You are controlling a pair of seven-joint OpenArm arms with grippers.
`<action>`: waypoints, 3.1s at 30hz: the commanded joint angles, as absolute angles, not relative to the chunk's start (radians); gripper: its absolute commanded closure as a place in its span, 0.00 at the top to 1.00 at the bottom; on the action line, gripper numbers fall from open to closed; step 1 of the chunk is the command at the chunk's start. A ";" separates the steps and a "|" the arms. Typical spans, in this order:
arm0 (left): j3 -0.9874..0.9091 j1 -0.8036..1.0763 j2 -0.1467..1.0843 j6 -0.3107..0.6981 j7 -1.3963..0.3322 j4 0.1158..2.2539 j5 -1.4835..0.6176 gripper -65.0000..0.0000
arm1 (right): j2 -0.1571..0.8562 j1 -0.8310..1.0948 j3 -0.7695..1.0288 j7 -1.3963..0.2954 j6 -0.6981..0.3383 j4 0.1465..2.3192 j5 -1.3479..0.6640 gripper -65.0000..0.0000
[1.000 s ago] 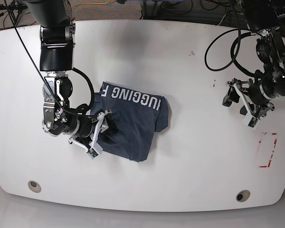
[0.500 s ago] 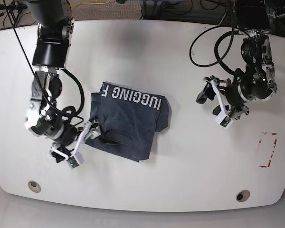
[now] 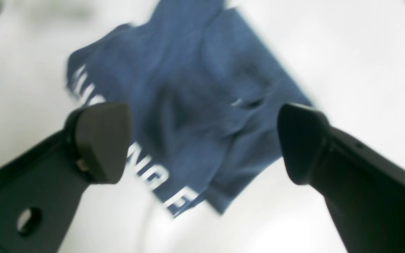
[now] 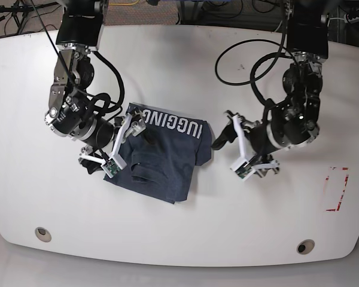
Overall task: Fold the T-shirt properly
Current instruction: 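Grasp the bundle's lower edge with both grippers, then lift the bundle with both grippers and carry it toward the left arm's side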
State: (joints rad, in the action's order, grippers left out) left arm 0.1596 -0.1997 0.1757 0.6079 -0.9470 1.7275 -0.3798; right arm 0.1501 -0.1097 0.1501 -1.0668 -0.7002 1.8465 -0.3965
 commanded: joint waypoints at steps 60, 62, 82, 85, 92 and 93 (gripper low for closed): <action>0.134 -0.532 -0.094 0.446 -0.435 0.762 -0.163 0.62 | 0.223 -0.163 0.076 -0.880 -0.698 1.613 -0.392 0.16; 0.125 -0.513 -0.090 0.446 -0.458 0.840 -0.186 0.62 | 0.225 -0.197 0.076 -0.880 -0.698 1.586 -0.390 0.16; 0.117 -0.397 -0.045 0.446 -0.733 1.250 -0.321 0.61 | 0.220 -0.463 0.070 -0.521 -0.698 1.044 -0.183 0.16; 0.117 -0.361 -0.019 0.446 -0.765 1.336 -0.340 0.61 | 0.216 -0.473 0.073 -0.453 -0.698 0.989 -0.156 0.16; 0.117 -0.278 0.027 0.446 -0.819 1.517 -0.344 0.61 | 0.182 -0.512 0.068 -0.348 -0.698 0.871 -0.119 0.16; 0.117 -0.263 0.038 0.446 -0.823 1.537 -0.344 0.61 | 0.173 -0.512 0.068 -0.328 -0.698 0.849 -0.110 0.16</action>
